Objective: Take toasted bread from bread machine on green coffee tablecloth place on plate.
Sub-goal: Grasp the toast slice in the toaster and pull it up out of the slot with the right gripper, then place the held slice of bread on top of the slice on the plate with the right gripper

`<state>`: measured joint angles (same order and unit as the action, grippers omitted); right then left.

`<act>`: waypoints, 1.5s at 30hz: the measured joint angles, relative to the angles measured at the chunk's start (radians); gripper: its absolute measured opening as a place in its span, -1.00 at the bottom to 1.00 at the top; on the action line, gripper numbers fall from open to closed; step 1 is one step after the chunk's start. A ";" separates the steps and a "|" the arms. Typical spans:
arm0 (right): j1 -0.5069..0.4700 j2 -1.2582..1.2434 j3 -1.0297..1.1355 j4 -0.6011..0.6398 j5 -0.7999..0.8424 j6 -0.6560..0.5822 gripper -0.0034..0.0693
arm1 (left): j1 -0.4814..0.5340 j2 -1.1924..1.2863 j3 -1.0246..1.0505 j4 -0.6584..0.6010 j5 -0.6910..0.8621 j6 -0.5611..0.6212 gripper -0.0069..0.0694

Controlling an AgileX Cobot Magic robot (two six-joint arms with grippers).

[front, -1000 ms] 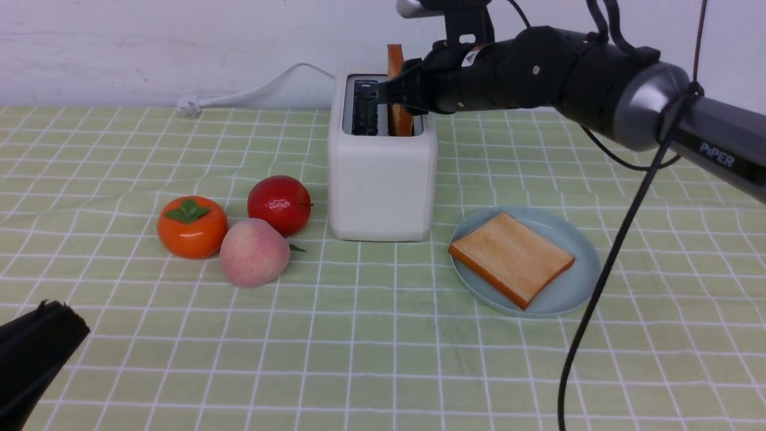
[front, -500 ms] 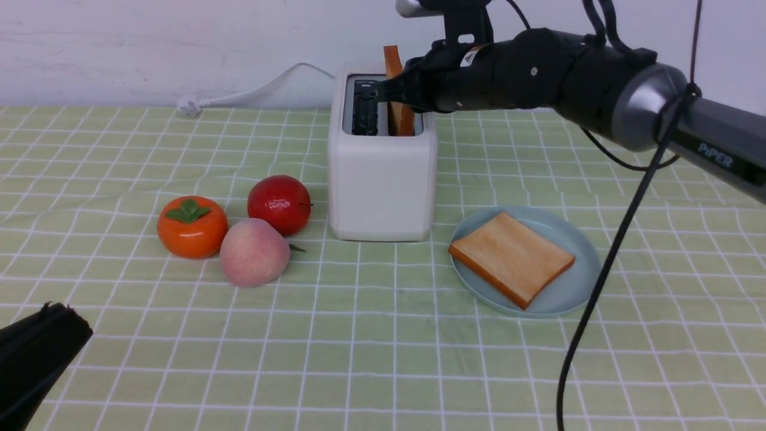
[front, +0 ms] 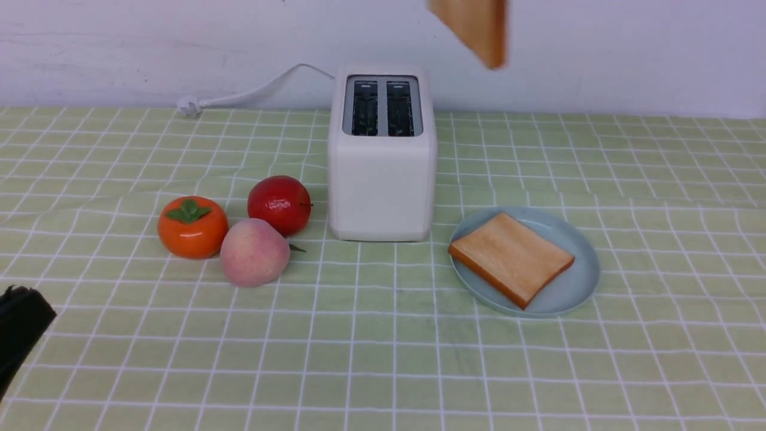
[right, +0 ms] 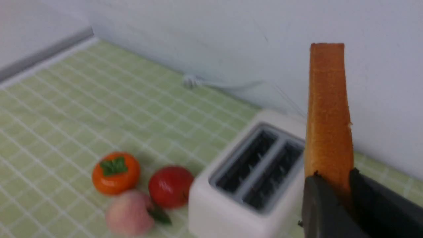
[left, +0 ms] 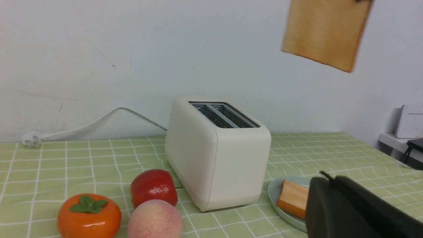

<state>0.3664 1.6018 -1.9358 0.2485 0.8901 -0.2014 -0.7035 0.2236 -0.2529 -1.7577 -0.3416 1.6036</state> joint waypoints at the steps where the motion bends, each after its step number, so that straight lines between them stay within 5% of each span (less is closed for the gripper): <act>1: -0.005 -0.004 0.000 -0.001 0.016 0.003 -0.64 | 0.000 0.000 0.000 0.000 0.002 0.000 -0.85; 7: -0.166 -0.097 0.208 0.035 0.231 0.028 -0.65 | 0.000 0.000 0.000 0.000 0.101 -0.001 -0.85; 13: -0.274 -0.056 0.467 0.383 0.086 -0.124 -0.65 | 0.000 0.000 0.004 0.000 0.126 -0.001 -0.85; 23: -0.325 0.188 0.486 0.782 -0.019 -0.365 -0.65 | 0.000 0.000 0.004 0.000 0.132 0.001 -0.85; 30: -0.337 0.277 0.486 0.799 -0.092 -0.384 -0.61 | 0.000 0.000 0.004 0.001 0.134 0.001 -0.85; 39: -0.408 0.302 0.486 0.680 -0.081 -0.368 0.09 | 0.000 0.000 0.004 0.001 0.137 0.001 -0.85; 45: -0.474 0.258 0.486 0.606 -0.020 -0.318 0.28 | 0.000 0.000 0.004 0.001 0.137 0.001 -0.85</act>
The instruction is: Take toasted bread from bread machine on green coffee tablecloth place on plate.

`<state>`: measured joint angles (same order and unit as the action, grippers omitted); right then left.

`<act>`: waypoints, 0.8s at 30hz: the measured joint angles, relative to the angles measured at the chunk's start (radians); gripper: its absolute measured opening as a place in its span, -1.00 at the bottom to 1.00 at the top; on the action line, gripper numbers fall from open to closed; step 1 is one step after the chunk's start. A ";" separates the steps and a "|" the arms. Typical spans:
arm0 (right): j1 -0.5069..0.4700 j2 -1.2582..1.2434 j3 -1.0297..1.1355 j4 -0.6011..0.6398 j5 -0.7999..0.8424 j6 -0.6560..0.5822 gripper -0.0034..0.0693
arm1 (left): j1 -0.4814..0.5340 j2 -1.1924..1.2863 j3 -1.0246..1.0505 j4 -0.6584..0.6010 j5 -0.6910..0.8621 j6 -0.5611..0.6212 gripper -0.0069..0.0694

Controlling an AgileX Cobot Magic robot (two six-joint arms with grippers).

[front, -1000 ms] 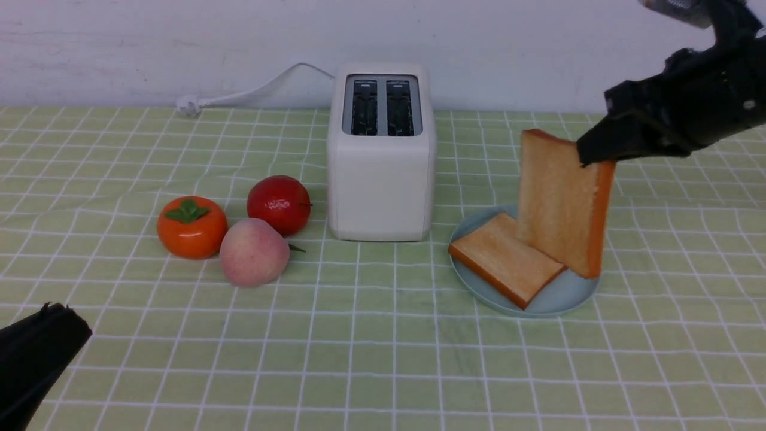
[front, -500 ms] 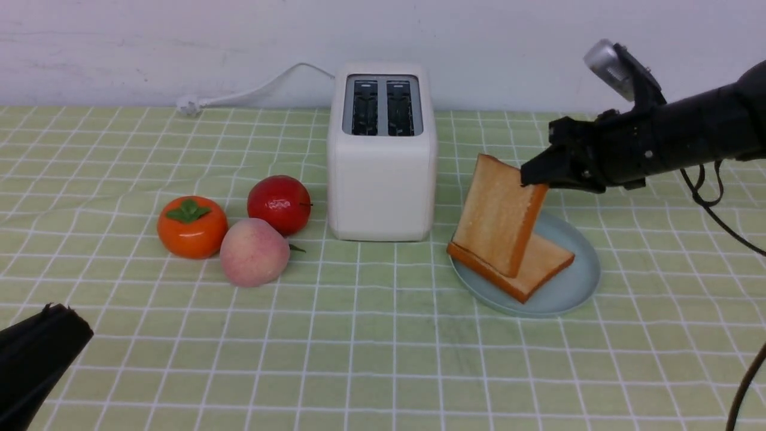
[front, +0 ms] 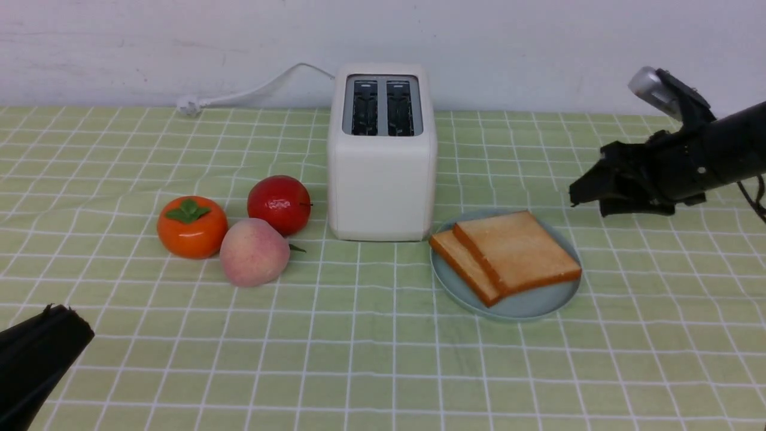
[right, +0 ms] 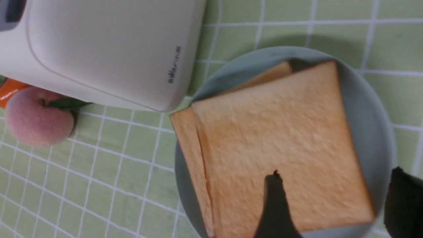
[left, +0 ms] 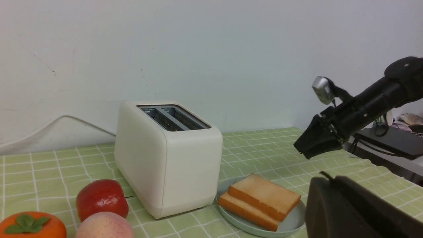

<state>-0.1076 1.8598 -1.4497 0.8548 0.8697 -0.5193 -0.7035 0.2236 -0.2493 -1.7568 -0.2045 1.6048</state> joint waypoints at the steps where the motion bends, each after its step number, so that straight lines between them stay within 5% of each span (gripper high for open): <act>1: -0.010 -0.014 0.000 -0.019 0.010 0.022 0.27 | 0.000 0.000 0.000 0.000 0.000 0.000 -0.85; 5: -0.041 -0.084 0.000 -0.087 0.065 0.087 0.15 | 0.000 0.000 0.000 0.000 -0.003 0.000 -0.85; 15: -0.052 -0.597 0.131 -0.304 0.263 0.160 -0.87 | 0.000 0.000 0.000 0.000 0.013 0.000 -0.85; 24: -0.052 -1.215 0.501 -0.403 0.258 0.273 -0.93 | 0.000 0.000 0.000 0.002 0.012 0.000 -0.85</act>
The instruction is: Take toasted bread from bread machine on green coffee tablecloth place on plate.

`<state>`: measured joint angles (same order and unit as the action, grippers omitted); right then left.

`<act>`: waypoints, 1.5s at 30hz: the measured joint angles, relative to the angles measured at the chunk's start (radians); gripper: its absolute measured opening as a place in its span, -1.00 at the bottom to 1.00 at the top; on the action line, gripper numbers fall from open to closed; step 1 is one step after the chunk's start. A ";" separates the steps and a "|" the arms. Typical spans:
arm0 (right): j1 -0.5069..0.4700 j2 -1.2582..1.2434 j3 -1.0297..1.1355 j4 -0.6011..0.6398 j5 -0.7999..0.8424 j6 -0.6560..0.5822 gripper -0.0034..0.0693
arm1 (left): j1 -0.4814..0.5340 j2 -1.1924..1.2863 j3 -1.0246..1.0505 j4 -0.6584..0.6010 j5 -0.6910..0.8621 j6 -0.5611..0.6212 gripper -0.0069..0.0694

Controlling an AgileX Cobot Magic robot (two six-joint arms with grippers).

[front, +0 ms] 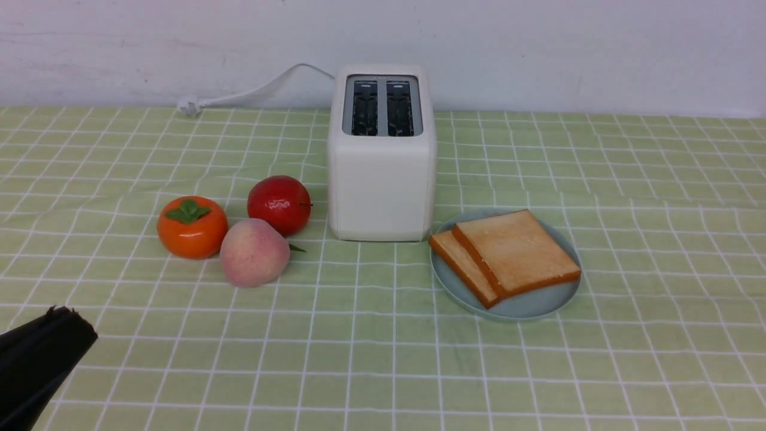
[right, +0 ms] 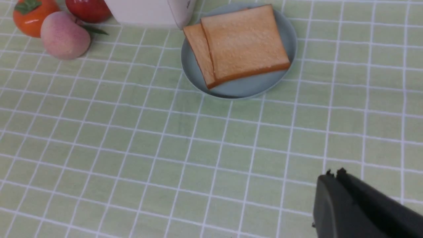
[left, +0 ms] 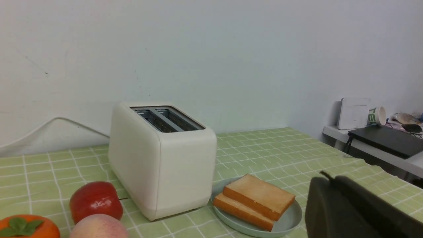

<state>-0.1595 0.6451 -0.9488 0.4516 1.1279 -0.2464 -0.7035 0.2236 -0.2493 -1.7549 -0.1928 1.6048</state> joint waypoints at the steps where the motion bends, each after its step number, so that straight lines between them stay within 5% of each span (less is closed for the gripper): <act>1: 0.000 -0.066 0.035 -0.014 -0.001 0.020 -0.93 | 0.000 0.000 0.000 0.000 -0.002 0.000 -0.85; 8: 0.028 -0.308 0.171 -0.077 -0.076 0.070 -0.92 | 0.000 0.000 0.000 0.001 -0.008 0.000 -0.85; 18: 0.231 -0.311 0.327 -0.108 -0.347 0.088 -0.90 | 0.000 0.000 0.000 0.001 -0.011 0.000 -0.85; 28: 0.237 -0.312 0.354 -0.144 -0.344 0.091 -0.87 | 0.000 0.000 0.000 0.001 -0.012 0.000 -0.84; 37: 0.220 -0.618 0.896 -0.262 -0.807 0.097 -0.96 | 0.000 0.000 0.000 0.001 -0.015 -0.001 -0.82; 45: 0.207 -0.656 0.967 -0.280 -0.744 0.100 -0.96 | 0.000 0.002 0.000 0.001 -0.019 -0.001 -0.81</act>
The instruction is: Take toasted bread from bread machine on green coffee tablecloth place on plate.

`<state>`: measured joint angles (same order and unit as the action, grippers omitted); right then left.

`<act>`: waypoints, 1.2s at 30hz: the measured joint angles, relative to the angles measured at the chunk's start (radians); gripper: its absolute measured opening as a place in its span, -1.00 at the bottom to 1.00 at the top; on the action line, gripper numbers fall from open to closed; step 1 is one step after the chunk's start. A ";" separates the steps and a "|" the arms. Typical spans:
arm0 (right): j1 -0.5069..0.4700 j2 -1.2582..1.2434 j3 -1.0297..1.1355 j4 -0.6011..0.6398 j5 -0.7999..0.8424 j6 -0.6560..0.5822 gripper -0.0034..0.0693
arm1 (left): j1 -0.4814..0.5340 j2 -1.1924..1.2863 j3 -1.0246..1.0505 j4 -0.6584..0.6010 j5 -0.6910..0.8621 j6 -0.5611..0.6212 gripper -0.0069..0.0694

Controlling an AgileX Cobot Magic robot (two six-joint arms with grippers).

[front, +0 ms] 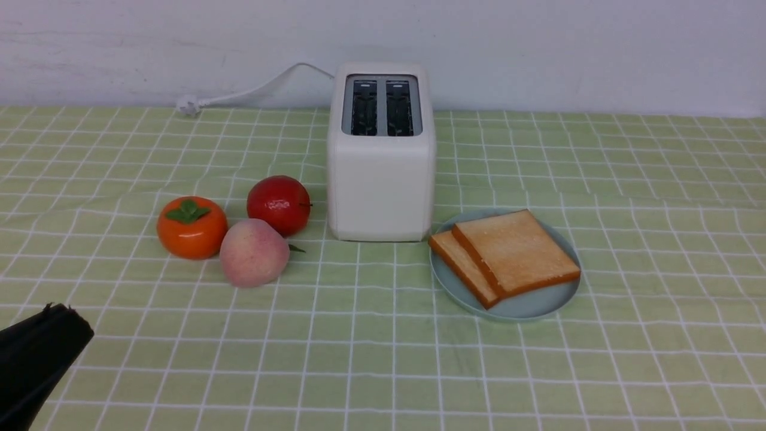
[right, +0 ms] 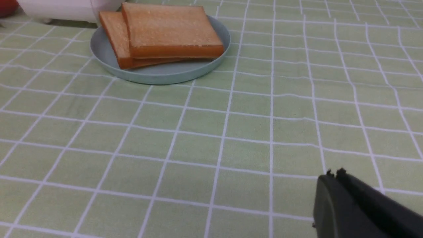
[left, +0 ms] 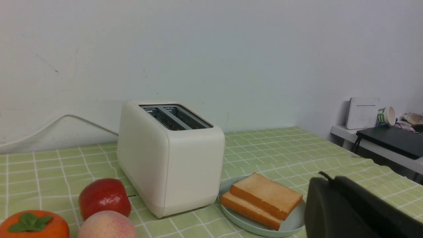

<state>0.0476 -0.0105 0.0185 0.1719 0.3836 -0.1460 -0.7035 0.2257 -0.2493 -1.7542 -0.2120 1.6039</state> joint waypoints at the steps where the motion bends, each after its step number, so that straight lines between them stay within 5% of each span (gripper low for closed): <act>1: 0.000 0.000 0.000 0.000 0.001 0.000 -0.96 | 0.000 0.000 0.000 0.000 0.000 0.000 -0.81; 28: 0.000 0.000 0.000 -0.001 0.001 0.000 -0.92 | 0.001 0.005 0.000 0.000 -0.011 -0.008 -0.77; 32: 0.000 0.000 0.000 -0.001 0.001 0.000 -0.91 | 0.001 0.005 0.000 0.015 0.029 -0.126 -0.77; 36: 0.000 0.000 0.000 -0.001 0.001 0.000 -0.90 | 0.001 0.005 0.000 0.215 0.083 -0.358 -0.77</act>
<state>0.0476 -0.0105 0.0185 0.1710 0.3844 -0.1460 -0.7027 0.2312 -0.2493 -1.5390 -0.1288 1.2457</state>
